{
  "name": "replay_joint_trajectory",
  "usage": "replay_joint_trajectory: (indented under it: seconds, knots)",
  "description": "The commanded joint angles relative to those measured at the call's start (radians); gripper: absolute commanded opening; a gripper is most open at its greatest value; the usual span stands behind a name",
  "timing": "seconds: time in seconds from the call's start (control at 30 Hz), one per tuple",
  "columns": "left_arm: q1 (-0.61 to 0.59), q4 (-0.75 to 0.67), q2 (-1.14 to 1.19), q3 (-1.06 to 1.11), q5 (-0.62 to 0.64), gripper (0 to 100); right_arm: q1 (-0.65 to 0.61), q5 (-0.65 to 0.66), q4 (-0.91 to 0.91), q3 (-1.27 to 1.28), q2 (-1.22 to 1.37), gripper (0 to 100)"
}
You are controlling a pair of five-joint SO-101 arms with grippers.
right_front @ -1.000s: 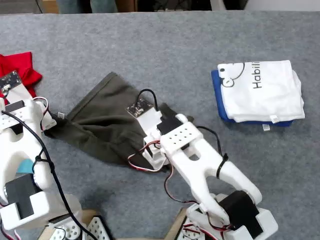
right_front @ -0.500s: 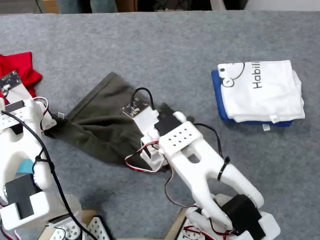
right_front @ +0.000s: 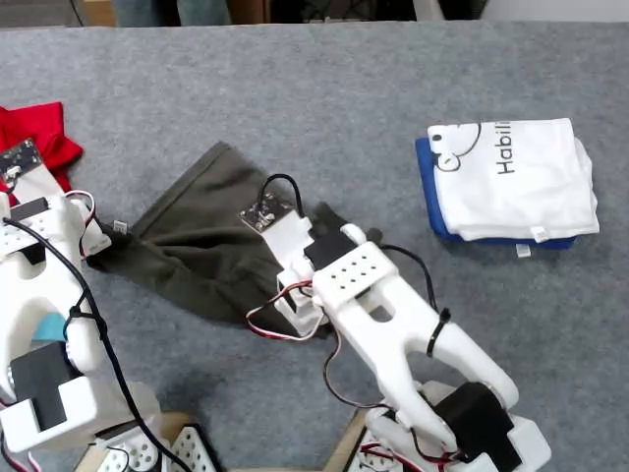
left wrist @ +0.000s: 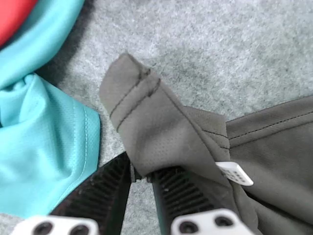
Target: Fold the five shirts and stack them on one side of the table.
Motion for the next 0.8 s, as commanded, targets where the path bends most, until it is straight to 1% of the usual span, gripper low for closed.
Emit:
replay_joint_trajectory:
  seconds: [0.0,0.17,0.67,0.77]
  knots:
    - [-0.001,-0.009,-0.008,-0.002,-0.006,3,-0.012,-0.006,-0.028,0.016,-0.024,10.7]
    - [-0.001,-0.009,-0.008,-0.002,-0.006,3,-0.011,-0.006,-0.080,0.074,-0.024,10.6]
    - [-0.002,-0.008,-0.008,-0.002,-0.006,3,-0.005,-0.005,-0.091,0.084,-0.024,10.6]
    - [-0.002,-0.008,-0.008,-0.002,-0.006,3,0.044,-0.005,-0.143,0.102,-0.024,10.1]
